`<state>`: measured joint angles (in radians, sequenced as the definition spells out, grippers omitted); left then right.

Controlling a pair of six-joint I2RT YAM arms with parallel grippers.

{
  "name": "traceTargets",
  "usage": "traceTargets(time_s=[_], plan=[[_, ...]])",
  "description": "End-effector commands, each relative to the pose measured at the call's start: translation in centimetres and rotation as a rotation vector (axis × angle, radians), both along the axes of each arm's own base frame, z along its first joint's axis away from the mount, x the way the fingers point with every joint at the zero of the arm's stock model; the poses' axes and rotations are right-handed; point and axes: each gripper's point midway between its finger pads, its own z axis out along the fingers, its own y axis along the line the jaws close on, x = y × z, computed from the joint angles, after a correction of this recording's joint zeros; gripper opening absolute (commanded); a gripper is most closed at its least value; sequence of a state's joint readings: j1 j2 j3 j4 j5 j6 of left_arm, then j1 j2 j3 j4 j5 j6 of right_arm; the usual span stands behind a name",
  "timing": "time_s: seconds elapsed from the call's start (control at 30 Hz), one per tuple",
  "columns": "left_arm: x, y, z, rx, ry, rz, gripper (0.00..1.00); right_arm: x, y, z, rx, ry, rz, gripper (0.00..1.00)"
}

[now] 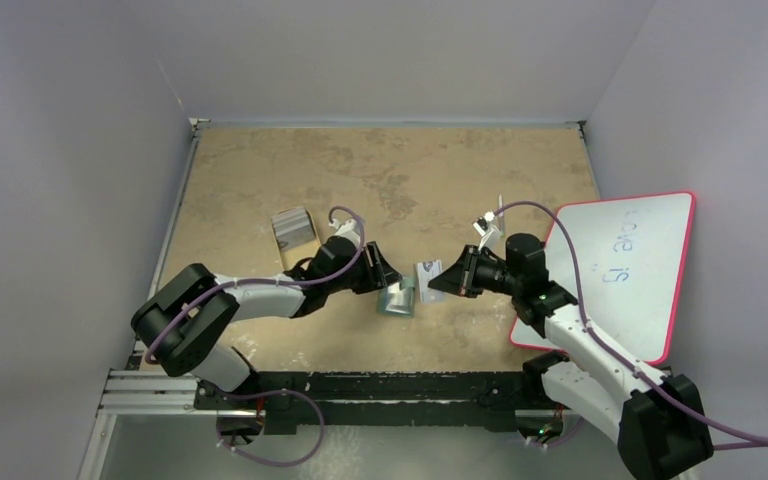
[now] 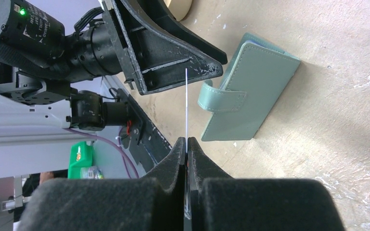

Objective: Put the credit cards into the card holder
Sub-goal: Insert the credit card into the card holder.

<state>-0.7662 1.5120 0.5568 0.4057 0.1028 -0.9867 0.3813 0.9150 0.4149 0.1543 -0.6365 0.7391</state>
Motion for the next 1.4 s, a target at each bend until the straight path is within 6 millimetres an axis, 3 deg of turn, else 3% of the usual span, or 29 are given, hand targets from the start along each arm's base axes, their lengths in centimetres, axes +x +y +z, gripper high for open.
traceTargets(time_s=[0.0, 0.9, 1.37], plan=[[-0.1, -1.2, 0.9, -0.062, -0.018, -0.02, 0.5, 0.8, 0.1, 1.9, 0.006, -0.072, -0.009, 0.0], [-1.1, -0.7, -0.6, 0.114, -0.009, -0.029, 0.51, 0.9, 0.0, 1.7, 0.003, -0.071, -0.019, 0.0], [-1.0, -2.5, 1.7, -0.009, -0.03, -0.044, 0.51, 0.8, -0.2, 1.9, 0.002, -0.075, -0.031, 0.0]])
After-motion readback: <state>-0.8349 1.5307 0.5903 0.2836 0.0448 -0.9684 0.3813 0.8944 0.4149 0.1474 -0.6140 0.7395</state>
